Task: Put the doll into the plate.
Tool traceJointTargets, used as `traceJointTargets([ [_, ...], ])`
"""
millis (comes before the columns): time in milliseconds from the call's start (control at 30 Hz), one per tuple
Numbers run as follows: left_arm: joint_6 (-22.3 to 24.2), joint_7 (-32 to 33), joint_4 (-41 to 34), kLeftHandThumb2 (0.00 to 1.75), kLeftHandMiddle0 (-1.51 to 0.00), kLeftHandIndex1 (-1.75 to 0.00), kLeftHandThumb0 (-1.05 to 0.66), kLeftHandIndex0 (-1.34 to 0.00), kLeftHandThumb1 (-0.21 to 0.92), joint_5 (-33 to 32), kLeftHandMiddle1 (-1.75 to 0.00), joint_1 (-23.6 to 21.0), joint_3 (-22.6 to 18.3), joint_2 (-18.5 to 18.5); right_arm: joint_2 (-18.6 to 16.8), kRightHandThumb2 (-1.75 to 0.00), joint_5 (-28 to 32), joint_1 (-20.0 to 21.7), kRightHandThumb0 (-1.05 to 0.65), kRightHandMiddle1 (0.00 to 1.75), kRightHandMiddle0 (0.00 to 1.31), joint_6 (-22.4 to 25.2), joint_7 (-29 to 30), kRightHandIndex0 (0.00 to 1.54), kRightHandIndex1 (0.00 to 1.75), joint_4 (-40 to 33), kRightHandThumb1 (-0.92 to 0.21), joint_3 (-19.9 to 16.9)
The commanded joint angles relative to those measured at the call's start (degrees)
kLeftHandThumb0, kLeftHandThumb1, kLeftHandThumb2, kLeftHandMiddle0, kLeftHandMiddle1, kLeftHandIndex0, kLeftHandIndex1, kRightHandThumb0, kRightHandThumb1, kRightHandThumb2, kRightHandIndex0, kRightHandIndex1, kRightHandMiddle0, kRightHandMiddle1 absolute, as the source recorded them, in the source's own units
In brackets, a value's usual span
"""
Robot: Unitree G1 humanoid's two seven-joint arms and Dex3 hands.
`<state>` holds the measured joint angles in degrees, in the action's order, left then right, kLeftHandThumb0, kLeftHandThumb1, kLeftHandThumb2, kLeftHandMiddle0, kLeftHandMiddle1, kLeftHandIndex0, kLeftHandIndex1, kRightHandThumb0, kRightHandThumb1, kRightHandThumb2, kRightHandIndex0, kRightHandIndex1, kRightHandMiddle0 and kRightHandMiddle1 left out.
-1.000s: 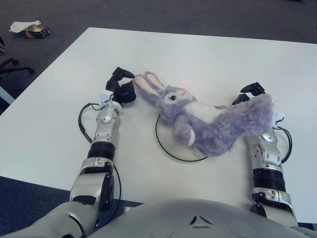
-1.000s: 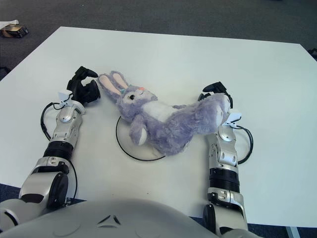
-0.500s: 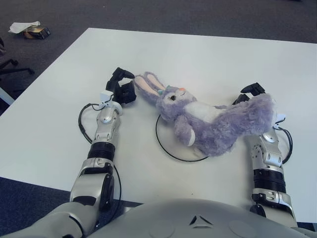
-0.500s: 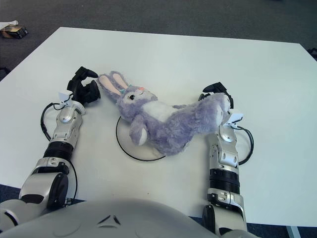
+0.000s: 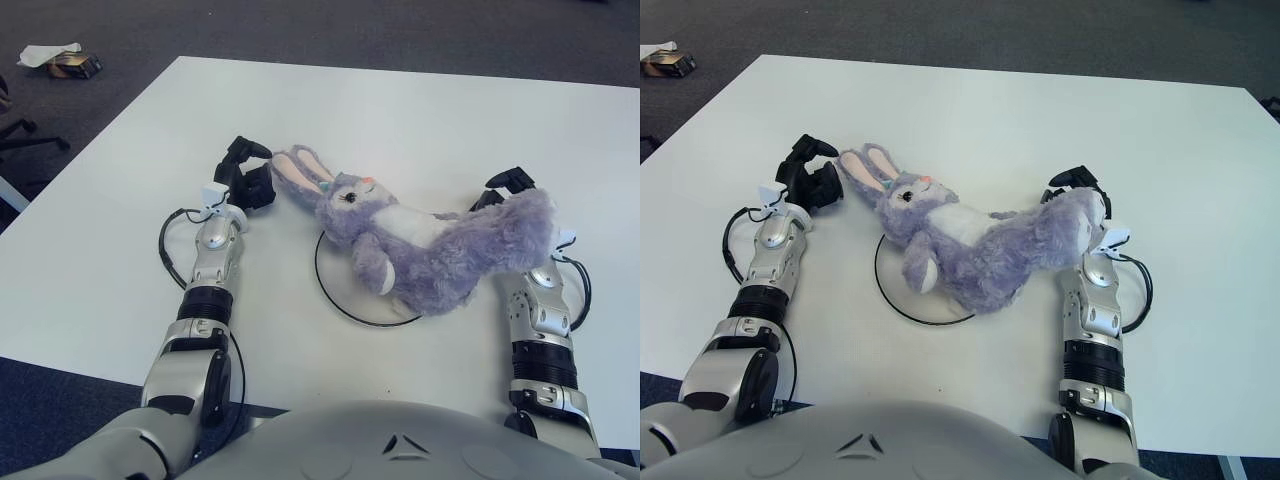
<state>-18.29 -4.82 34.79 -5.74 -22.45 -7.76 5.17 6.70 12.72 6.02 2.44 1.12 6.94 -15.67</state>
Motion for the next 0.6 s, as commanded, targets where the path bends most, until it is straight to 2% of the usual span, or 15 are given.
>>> traceJointTargets([
  [0,0.7,-0.1,2.4,1.15,-1.15,-1.75,-0.44,-0.51,0.45,0.9,-1.75,3.7,0.8,-0.8,-1.1,-1.54,0.1,-3.1,-0.01,1.61,0.63,2.6,-0.3,0.78,1.75,4.1,-0.09,0.3],
  [567,0.2,-0.7,3.3,1.15,-1.14,-1.75,-0.44,-0.50,0.46,0.5,-1.75,3.4,0.9,-0.5,-1.0,-1.55,-0.3,-2.5,-0.01,1.61,0.63,2.1,-0.7,0.78,1.75,5.4,-0.08,0.1],
])
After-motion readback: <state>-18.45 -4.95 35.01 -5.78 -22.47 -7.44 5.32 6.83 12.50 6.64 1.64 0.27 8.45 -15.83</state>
